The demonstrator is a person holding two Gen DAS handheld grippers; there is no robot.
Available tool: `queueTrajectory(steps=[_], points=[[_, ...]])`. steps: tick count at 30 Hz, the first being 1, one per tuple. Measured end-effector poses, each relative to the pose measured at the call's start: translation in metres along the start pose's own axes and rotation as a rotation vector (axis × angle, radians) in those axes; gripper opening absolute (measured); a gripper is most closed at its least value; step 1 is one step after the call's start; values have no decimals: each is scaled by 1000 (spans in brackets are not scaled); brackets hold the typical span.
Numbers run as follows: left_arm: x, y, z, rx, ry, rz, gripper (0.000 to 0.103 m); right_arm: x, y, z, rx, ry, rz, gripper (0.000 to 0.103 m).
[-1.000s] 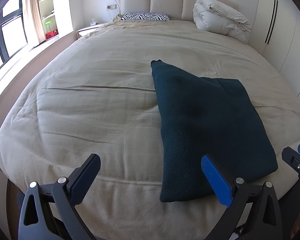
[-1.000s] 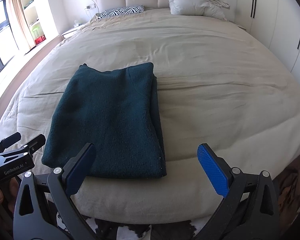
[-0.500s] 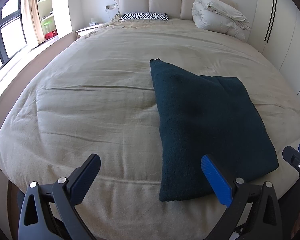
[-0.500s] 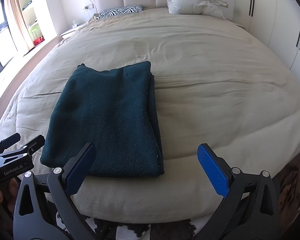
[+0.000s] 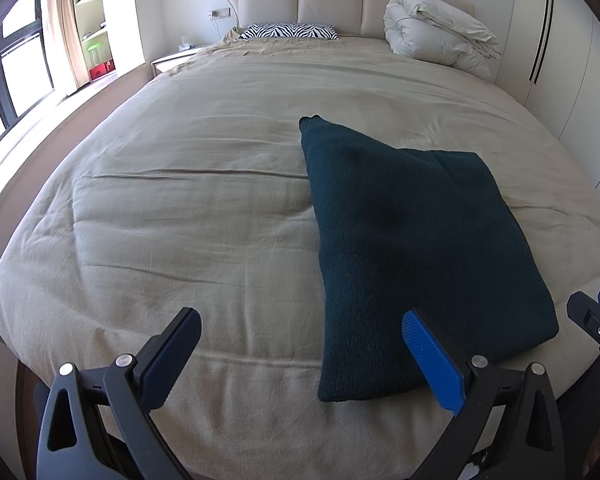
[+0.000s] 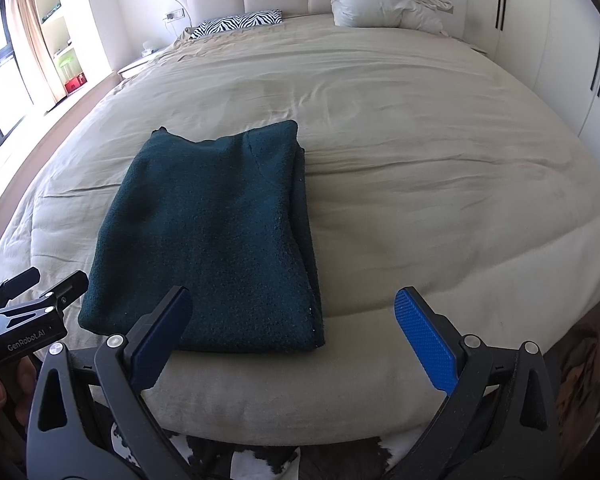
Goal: Fold small clothes
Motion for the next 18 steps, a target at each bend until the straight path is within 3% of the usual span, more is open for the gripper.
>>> queueTrajectory(steps=[18], points=[[0, 0, 0, 1, 0, 0, 103, 0, 2, 1, 7, 3, 2, 103]])
Point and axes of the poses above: each gripper's, at about its wrist camera, not at the fingertips, and x roughly the way its jaws point, z to its left, y to its underside, the point moved 1 cm from there along x, roughly the way its jaws point, and after that the axes turned 2 degrees about x, right-handed, at the moved point
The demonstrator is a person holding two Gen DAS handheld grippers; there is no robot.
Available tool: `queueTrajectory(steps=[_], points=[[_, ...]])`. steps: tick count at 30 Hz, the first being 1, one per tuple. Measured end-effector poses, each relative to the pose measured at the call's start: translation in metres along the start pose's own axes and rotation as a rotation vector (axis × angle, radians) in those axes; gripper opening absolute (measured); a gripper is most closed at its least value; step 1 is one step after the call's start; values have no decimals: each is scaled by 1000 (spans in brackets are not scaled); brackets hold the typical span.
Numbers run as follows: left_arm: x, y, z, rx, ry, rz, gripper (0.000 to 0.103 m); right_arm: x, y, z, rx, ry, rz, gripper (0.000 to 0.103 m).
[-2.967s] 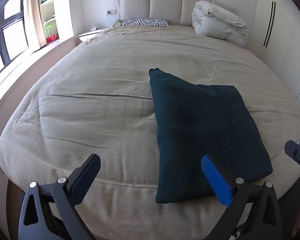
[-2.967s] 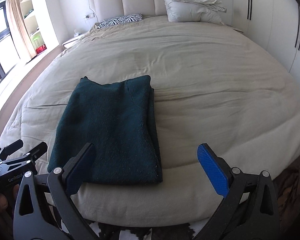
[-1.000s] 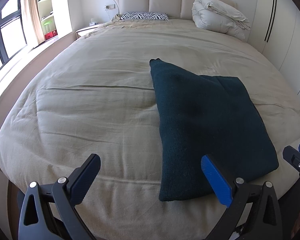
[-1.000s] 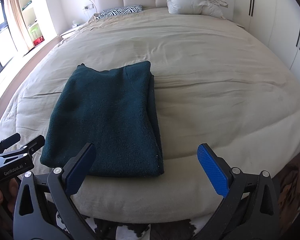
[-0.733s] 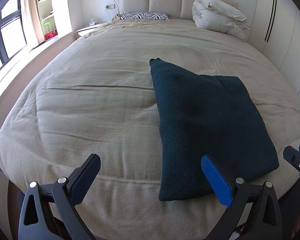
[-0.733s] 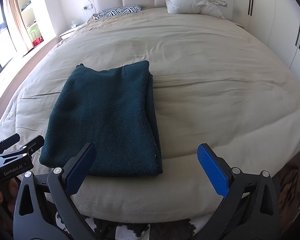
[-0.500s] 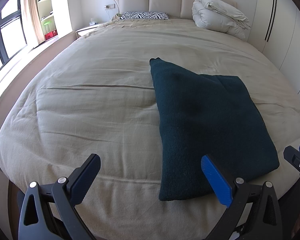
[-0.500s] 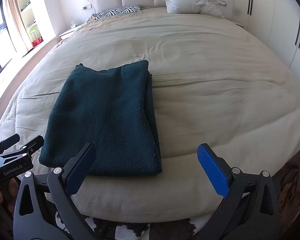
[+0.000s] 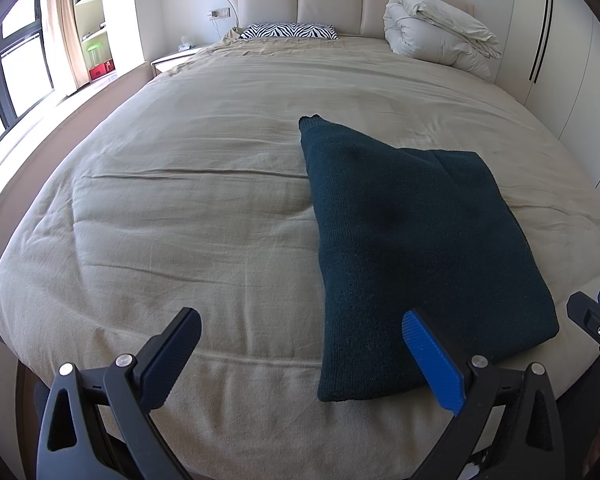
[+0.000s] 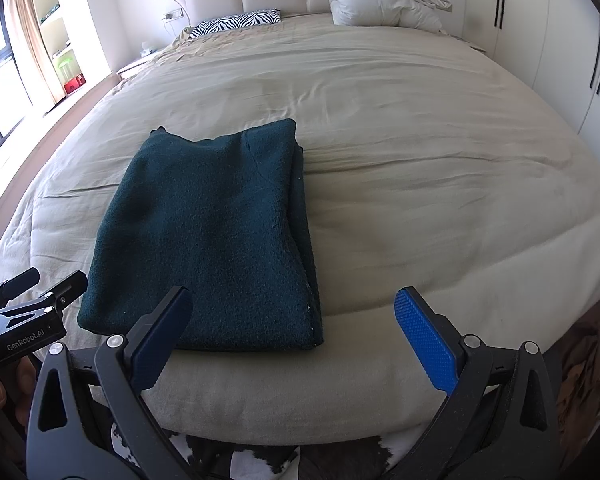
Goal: Fold small clothes
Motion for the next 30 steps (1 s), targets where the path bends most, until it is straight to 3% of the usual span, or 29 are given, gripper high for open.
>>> queueTrajectory(steps=[30], points=[[1, 1, 1, 3, -1, 4, 103, 0, 2, 1, 3, 1, 2, 103]])
Point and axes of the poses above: each gripper's, at about its wrist camera, not at the fingertips, and x roughly the way its jaws point, z to its left, y to its underside, the point moved 1 cm from there along x, roughly the way its jaws point, and after that the axes turned 2 degrees about x, right-handed, at the moved point
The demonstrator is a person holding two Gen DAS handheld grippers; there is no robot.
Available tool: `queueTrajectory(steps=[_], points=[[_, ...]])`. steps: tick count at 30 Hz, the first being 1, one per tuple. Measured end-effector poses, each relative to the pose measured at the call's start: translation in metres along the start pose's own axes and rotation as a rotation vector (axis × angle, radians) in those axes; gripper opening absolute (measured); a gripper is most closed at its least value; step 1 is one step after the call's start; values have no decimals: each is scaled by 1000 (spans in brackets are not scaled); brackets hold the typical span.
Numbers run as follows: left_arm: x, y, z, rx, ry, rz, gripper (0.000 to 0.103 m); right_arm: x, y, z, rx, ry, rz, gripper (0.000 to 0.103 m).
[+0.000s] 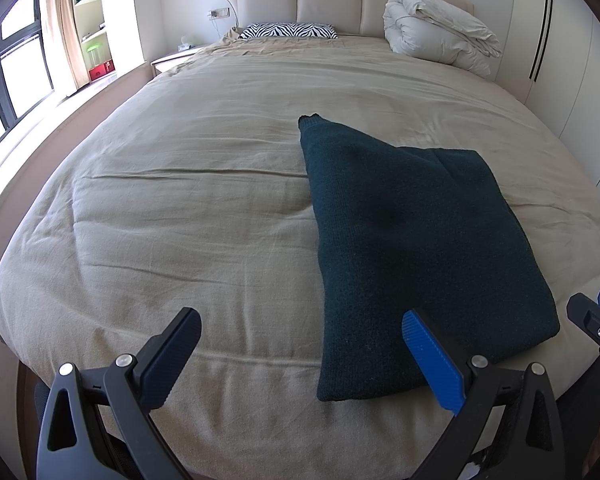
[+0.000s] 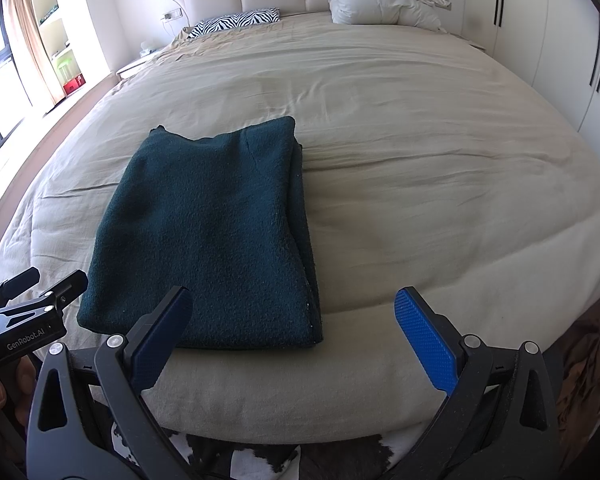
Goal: Fold small clothes
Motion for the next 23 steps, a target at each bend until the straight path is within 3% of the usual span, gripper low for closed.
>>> queueTrajectory(steps=[23], points=[[3, -1, 5, 5, -2, -1, 103, -1, 3, 4, 5, 0, 4, 103]])
Point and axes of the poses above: each gripper's, at about its wrist camera, not at the fingertips, and x roughly the way its jaws point, z to its left, y to its underside, the point moved 1 cm from there along x, roughly the way its jaws point, and after that the axes turned 2 degrees about x, right-handed, at the moved point
